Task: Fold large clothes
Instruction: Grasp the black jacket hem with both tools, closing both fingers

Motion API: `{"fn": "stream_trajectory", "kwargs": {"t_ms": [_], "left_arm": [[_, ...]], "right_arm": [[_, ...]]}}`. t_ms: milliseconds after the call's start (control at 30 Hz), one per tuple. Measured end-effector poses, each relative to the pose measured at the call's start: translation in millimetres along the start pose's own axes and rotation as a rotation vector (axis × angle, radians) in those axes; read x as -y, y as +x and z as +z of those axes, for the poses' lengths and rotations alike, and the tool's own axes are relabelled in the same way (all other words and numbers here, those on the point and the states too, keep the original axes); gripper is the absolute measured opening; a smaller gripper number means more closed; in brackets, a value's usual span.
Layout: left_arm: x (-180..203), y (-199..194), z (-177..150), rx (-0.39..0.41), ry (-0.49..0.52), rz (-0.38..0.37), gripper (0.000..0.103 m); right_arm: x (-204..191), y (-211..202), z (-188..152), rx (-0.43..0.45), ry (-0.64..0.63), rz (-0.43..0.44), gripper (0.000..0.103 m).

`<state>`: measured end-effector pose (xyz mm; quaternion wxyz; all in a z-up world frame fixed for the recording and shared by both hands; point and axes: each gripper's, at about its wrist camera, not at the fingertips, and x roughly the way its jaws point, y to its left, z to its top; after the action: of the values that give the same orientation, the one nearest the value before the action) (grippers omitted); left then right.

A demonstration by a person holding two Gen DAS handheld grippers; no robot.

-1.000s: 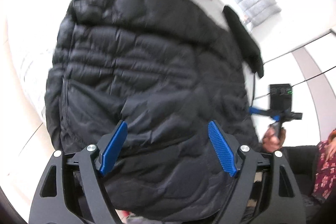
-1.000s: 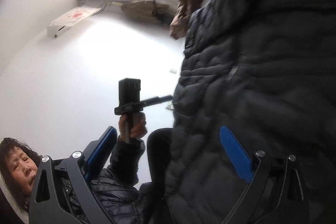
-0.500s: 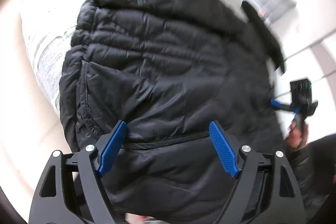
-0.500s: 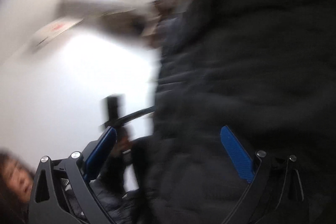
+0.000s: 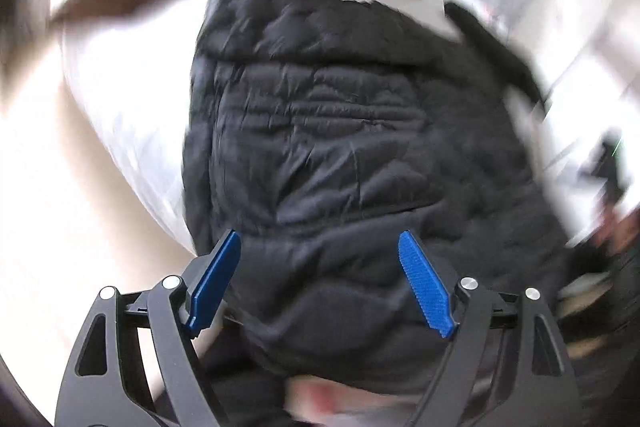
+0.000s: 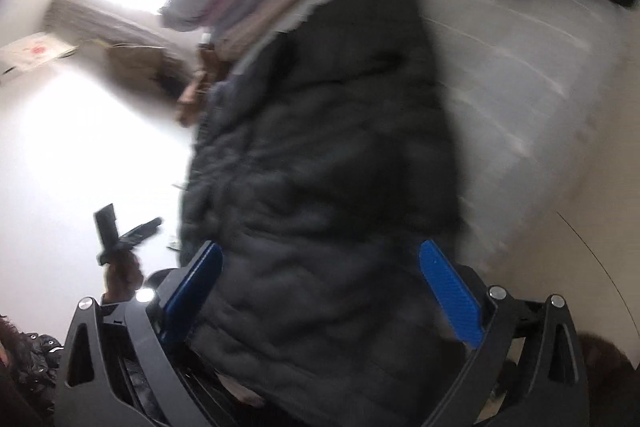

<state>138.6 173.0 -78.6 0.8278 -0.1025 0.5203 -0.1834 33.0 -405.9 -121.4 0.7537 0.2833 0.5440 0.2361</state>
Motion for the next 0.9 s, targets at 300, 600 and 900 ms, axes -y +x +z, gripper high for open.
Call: {"fn": "stream_trajectory", "kwargs": {"t_ms": [300,600,900], "left_arm": [[-124.7,35.1,-47.1,-0.064,-0.524,-0.204,0.084],[-134.7,84.3,-55.7,-0.14,-0.54,-0.311,0.085],[-148.4,70.7,-57.5,-0.086,-0.555,-0.356,0.085]], "right_arm": [[53.9,19.2,-11.0,-0.164,0.078,0.099,0.096],[56.0,53.8,-19.9,-0.283,0.088,0.256,0.096],[39.0,70.9,-14.5,-0.315,0.102,0.314,0.096]]}}
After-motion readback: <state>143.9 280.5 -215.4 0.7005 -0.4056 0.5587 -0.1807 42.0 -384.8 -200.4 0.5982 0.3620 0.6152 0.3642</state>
